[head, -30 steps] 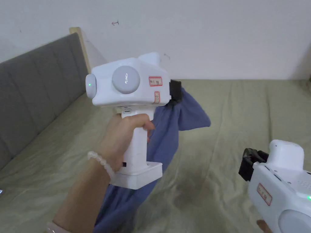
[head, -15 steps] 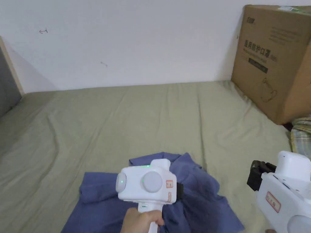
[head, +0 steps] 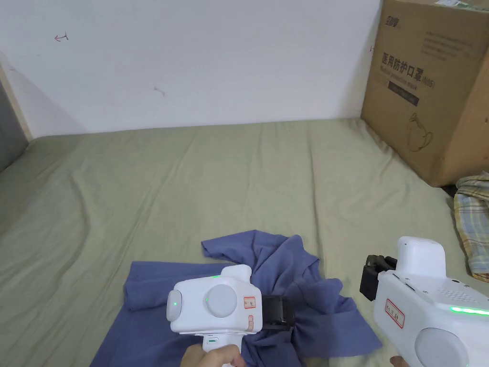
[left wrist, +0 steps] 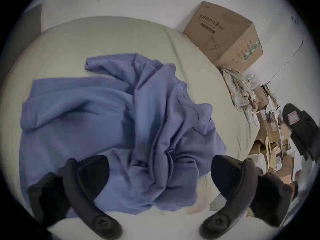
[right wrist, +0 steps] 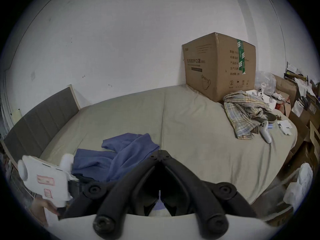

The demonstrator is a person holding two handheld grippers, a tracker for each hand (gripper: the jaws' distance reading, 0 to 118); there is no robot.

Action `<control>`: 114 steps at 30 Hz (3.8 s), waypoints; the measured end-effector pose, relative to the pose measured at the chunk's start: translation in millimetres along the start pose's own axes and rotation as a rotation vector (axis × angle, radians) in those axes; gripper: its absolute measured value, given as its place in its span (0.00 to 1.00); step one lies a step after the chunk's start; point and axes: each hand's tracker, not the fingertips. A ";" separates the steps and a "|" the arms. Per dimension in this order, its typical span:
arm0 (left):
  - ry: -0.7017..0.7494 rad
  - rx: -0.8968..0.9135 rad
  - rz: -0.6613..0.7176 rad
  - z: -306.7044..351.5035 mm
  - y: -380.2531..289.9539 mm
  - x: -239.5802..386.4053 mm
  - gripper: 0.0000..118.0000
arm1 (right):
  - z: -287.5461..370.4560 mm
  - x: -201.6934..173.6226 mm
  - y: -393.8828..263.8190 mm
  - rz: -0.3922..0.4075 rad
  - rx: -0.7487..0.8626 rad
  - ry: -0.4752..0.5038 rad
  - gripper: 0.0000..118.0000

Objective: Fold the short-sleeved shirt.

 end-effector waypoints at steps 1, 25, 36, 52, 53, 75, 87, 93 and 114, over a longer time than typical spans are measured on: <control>0.001 0.031 -0.008 9.1 2.2 -3.6 0.96 | -0.1 -2.4 0.0 0.005 0.000 0.004 0.01; 0.384 0.104 0.255 142.5 -82.2 -182.1 0.93 | -25.4 -85.5 -22.9 0.079 -0.111 0.168 0.01; 0.464 -0.055 0.228 104.2 -87.0 -186.7 0.67 | -33.2 -99.4 -29.6 0.119 -0.141 0.175 0.01; 0.401 0.007 0.179 130.4 -83.3 -172.4 0.08 | -157.8 -78.0 35.6 0.010 -0.269 0.202 0.30; 0.396 0.002 0.187 130.6 -83.0 -173.0 0.08 | -175.4 -76.6 43.5 -0.005 -0.303 0.188 0.49; 0.378 -0.046 0.231 127.4 -82.9 -168.2 0.08 | -340.8 -120.3 34.8 0.459 -0.635 0.096 0.03; 0.362 0.137 0.258 178.6 -47.8 -162.3 0.08 | -261.4 -44.5 123.7 0.279 -0.441 0.027 0.03; 0.466 0.296 0.241 215.5 3.2 -166.8 0.08 | -187.1 20.6 186.5 0.194 -0.317 -0.076 0.03; 0.631 0.672 0.143 333.0 193.0 -161.8 0.07 | -104.3 83.4 290.8 -0.036 -0.135 -0.093 0.03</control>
